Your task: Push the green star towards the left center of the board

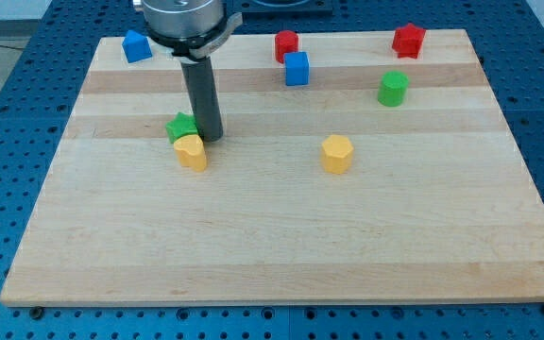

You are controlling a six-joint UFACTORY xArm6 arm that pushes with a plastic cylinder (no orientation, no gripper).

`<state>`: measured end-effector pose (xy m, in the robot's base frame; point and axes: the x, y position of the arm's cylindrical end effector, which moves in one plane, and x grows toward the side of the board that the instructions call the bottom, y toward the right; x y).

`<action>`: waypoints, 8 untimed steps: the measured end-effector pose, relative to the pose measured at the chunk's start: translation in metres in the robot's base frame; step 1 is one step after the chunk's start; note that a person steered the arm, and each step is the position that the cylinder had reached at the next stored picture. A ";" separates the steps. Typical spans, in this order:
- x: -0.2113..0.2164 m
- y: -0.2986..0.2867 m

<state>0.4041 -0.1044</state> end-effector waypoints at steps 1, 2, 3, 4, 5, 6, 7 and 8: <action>0.000 -0.018; 0.000 -0.022; 0.009 -0.023; 0.020 -0.028; 0.020 -0.046; 0.020 -0.063; 0.019 -0.072; 0.015 -0.077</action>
